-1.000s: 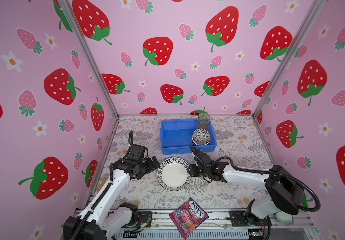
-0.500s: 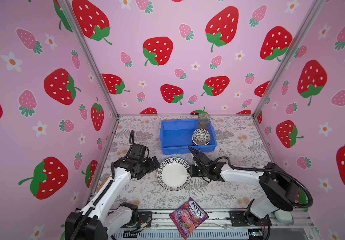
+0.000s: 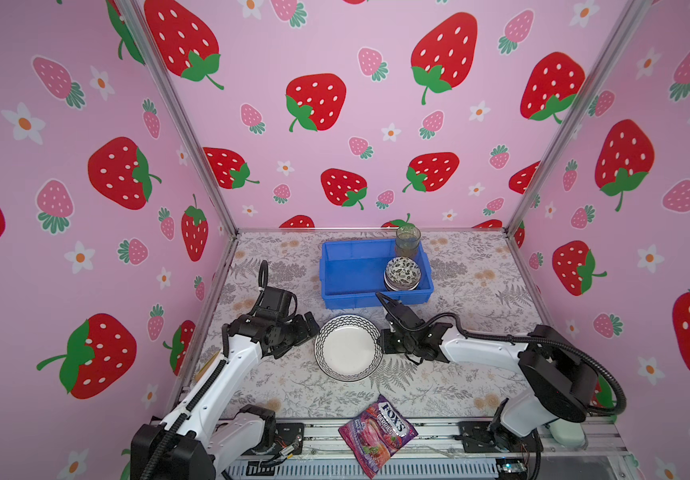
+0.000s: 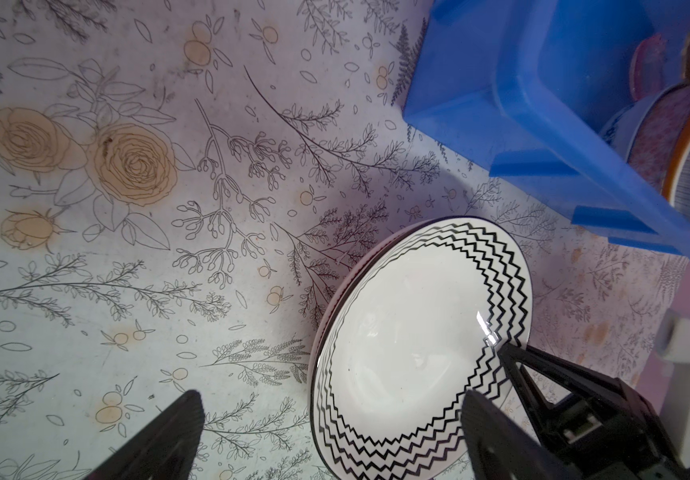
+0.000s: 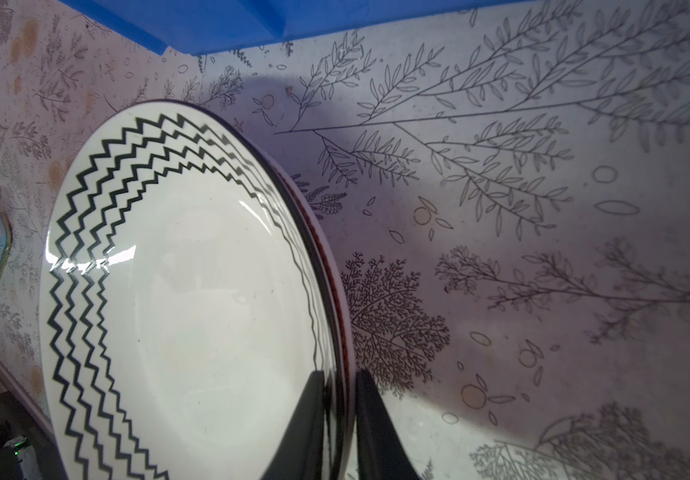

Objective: Place the mixed dishes into the plastic bin
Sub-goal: 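Lower the right gripper onto the rim of the white zigzag plate stack, then close the right gripper on the plate rim and tilt it up while the left approaches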

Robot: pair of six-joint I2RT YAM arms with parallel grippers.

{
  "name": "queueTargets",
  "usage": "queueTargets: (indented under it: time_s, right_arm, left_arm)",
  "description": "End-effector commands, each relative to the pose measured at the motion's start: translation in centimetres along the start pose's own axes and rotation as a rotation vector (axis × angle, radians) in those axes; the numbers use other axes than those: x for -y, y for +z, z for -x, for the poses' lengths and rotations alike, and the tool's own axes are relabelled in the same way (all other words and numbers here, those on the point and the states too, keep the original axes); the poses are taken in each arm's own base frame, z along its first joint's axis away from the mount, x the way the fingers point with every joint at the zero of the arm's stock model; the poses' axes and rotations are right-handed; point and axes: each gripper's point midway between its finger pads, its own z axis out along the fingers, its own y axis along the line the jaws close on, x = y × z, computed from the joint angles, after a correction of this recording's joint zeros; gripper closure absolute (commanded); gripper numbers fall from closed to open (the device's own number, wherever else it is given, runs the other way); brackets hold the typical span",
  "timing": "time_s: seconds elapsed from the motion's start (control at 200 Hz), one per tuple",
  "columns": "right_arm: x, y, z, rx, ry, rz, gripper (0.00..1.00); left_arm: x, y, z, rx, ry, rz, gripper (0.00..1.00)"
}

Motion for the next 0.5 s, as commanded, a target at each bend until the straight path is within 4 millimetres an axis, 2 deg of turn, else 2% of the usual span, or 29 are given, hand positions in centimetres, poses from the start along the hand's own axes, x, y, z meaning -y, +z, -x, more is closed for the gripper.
queueTargets:
  time_s: [0.0,0.495]
  right_arm:
    - [-0.97,-1.21,2.04,0.061,-0.012,0.002,0.83]
    - [-1.92,-1.50,2.63,0.064,-0.028,0.021,0.92]
  left_arm:
    - [0.06,-0.19,0.18,0.005,0.000,-0.003,0.01]
    - [0.16,-0.10,0.14,0.002,0.000,-0.008,0.01]
